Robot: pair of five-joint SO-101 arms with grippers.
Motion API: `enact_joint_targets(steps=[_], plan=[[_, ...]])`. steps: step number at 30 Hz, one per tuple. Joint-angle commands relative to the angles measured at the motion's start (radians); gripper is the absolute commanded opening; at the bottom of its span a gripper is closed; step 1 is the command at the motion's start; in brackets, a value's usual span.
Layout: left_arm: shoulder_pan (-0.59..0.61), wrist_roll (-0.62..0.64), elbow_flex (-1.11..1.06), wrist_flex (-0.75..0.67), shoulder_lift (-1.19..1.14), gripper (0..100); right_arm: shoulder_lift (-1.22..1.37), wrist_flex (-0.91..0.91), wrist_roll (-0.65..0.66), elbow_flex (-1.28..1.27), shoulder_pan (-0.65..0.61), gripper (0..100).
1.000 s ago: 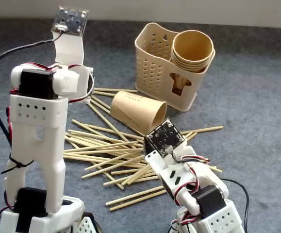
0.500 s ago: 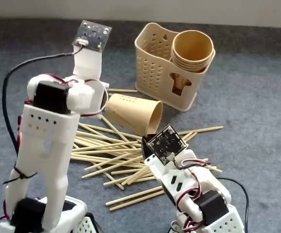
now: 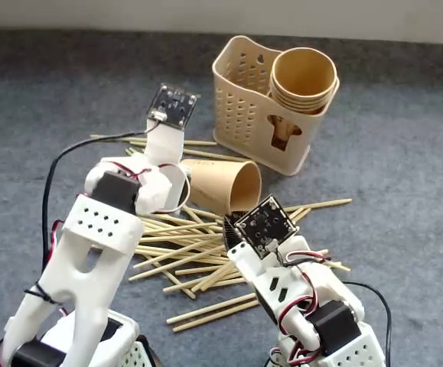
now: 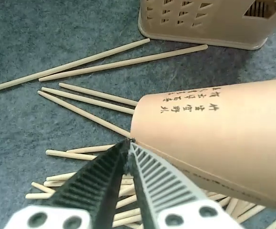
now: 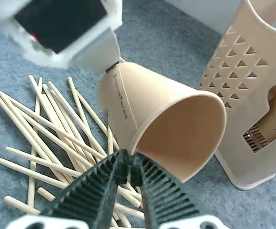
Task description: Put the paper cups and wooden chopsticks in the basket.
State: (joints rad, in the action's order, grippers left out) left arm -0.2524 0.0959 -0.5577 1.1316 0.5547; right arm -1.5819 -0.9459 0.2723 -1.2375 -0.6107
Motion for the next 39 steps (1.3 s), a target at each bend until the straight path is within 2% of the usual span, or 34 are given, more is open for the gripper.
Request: enact_joint_targets(steps=[1, 10, 16, 19, 22, 25, 29, 34, 39], plan=[[-0.013, 0.009, -0.084, -0.098, 0.053, 1, -0.015, -0.007, -0.011, 0.042, -0.01, 0.6], [-0.01, 0.009, -0.137, -0.112, 0.114, 1, -0.015, -0.007, -0.011, 0.042, -0.007, 0.6], [0.168, 0.006, -0.163, -0.11, 0.294, 1, -0.015, -0.007, -0.011, 0.044, 0.018, 0.6], [0.239, -0.018, -0.255, -0.115, 0.389, 1, -0.015, -0.007, -0.011, 0.047, 0.033, 0.6], [0.259, -0.084, -0.384, -0.118, 0.492, 1, -0.015, -0.007, -0.005, 0.048, 0.038, 0.6], [0.306, -0.089, -0.504, -0.118, 0.608, 1, -0.013, -0.007, 0.009, 0.059, 0.038, 0.5], [0.357, -0.089, -0.628, -0.12, 0.766, 1, -0.005, -0.099, 0.046, 0.176, 0.059, 0.5], [0.363, -0.089, -0.76, -0.117, 0.972, 1, -0.004, -0.226, 0.049, 0.392, 0.085, 0.5], [0.387, -0.089, -0.848, -0.091, 1.198, 1, 0.001, -0.26, 0.074, 0.522, 0.087, 0.5]])
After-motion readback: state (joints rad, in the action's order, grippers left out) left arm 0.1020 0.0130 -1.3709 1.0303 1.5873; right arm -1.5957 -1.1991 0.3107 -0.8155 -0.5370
